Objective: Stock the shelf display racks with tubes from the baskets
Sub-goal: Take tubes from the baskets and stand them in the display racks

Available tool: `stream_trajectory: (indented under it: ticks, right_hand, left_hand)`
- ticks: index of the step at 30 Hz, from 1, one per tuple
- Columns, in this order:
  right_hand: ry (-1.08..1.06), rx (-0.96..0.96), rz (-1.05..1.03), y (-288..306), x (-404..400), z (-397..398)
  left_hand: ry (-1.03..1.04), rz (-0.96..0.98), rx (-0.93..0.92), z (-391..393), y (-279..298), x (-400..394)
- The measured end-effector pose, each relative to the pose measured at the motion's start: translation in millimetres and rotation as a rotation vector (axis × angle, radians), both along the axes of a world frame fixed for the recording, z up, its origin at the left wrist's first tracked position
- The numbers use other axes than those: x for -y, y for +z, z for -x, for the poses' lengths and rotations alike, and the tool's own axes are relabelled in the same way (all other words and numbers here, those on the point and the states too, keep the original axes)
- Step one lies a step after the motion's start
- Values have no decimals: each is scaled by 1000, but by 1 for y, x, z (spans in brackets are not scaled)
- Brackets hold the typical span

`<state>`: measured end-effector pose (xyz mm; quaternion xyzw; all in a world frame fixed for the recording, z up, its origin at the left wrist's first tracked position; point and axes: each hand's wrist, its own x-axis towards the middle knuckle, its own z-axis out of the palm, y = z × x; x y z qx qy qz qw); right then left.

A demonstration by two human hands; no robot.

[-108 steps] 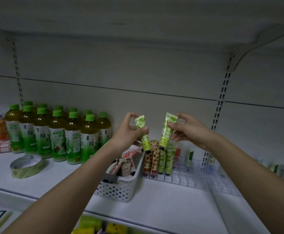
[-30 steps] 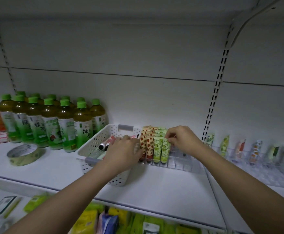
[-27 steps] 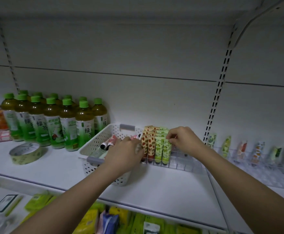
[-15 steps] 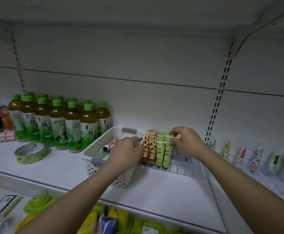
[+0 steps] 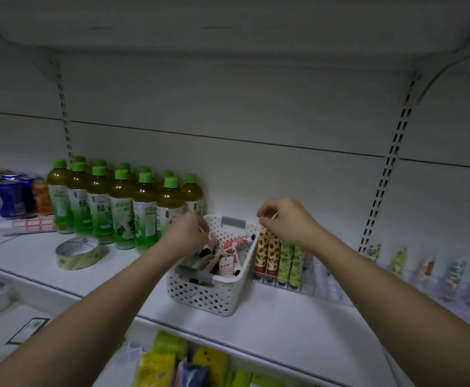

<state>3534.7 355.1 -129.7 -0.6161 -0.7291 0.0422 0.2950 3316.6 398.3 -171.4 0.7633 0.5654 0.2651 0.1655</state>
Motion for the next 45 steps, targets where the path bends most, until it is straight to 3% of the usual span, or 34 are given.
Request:
stream_trajectory:
  ticks: [5, 8, 11, 18, 21, 24, 28, 34, 40, 45]
  right_hand:
    - [21, 78, 114, -11, -21, 33]
    - [17, 71, 171, -19, -31, 43]
    - [7, 71, 203, -25, -41, 47]
    - [33, 151, 341, -33, -62, 51]
    - [98, 277, 508, -38, -66, 59]
    - [129, 318, 539, -47, -67, 67]
    - [103, 345, 425, -60, -63, 67]
    - [160, 9, 373, -57, -57, 58]
    - [166, -152, 466, -47, -58, 60]
    - [129, -100, 298, -60, -56, 64]
  left_hand:
    - [-31, 127, -186, -17, -14, -3]
    - [-26, 85, -308, -23, -22, -4]
    - [-8, 59, -270, -24, -25, -6]
    - [40, 36, 574, -2, -26, -19]
    - [4, 124, 805, 2, -29, -22]
    - [-32, 165, 951, 4, -28, -22]
    - [-49, 69, 892, 6, -30, -18]
    - [-10, -34, 897, 6, -30, -13]
    - [32, -114, 802, 5, -29, -11]
    - [7, -78, 806, 4, -28, -13]
